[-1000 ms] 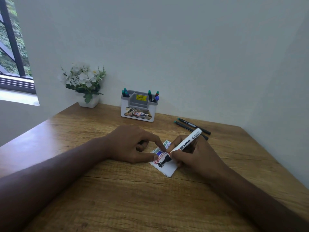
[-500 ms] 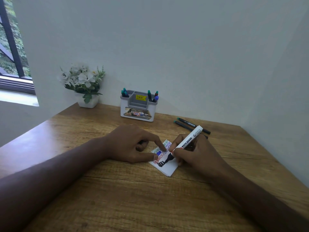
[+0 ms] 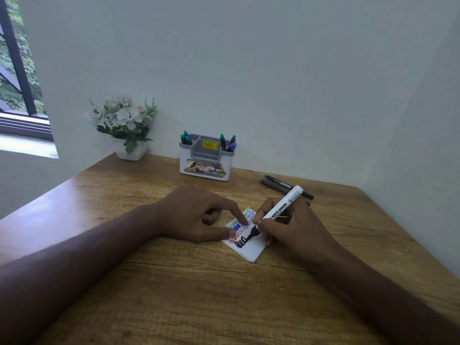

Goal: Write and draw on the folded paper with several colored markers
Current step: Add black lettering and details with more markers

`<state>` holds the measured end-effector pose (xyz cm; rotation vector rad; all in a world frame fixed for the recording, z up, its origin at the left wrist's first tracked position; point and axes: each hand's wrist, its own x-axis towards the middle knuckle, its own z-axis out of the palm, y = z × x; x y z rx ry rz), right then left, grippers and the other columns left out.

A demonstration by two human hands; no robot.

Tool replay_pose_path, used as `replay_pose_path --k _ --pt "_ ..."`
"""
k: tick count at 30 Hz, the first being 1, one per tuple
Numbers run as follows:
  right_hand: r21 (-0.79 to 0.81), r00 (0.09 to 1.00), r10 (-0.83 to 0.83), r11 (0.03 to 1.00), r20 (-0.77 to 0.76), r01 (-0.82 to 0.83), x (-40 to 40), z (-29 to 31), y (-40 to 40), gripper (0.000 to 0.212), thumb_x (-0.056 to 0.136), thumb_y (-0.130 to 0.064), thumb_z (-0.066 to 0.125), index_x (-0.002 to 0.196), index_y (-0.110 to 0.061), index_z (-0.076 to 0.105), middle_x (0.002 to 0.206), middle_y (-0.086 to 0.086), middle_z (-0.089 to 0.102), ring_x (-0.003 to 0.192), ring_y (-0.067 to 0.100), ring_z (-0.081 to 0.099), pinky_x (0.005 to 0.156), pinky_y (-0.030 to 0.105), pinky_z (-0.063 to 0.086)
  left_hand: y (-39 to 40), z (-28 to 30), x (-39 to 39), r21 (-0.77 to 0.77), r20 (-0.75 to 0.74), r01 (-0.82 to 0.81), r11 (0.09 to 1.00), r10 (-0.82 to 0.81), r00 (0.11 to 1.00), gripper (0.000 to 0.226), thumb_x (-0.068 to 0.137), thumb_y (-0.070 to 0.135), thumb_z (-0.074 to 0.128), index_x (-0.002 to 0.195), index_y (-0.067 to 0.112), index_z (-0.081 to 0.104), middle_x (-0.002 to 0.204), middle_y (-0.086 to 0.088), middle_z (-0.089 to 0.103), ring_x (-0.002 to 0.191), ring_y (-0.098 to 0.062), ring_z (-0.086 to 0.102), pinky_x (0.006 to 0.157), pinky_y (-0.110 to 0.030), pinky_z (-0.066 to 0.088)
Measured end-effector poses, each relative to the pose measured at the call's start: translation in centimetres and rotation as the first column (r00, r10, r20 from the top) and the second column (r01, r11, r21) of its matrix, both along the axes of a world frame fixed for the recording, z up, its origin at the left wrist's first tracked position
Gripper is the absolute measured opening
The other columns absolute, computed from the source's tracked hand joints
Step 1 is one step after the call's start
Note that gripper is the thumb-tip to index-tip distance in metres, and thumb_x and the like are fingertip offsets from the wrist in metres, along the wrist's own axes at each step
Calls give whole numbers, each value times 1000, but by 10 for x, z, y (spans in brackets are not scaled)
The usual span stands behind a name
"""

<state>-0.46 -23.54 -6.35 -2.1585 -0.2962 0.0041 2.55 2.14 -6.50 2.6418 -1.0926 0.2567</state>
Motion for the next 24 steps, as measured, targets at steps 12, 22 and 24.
replay_pose_path --k 12,22,24 --pt "19 1000 -7 1000 19 7 -4 5 2 6 89 -28 78 90 -22 75 90 -2 78 68 6 74 67 20 62 0 0 -1 -4 4 -5 1000 5 1000 39 93 69 58 130 57 58 60 11 54 63 -8 56 54 -35 42" --pt "25 999 -15 1000 34 14 -7 9 2 6 93 -23 74 88 -19 74 76 0 79 60 12 74 68 27 65 1 -1 0 -15 -12 -2 1000 2 1000 40 92 70 57 130 59 57 63 13 55 62 -8 55 54 -33 40" --pt "20 999 -30 999 41 29 -7 8 2 4 91 -24 75 90 -20 74 78 -1 79 60 9 74 65 24 63 2 -1 -1 -18 -9 2 1000 -2 1000 41 91 71 57 130 59 57 64 13 56 62 -9 56 54 -35 42"
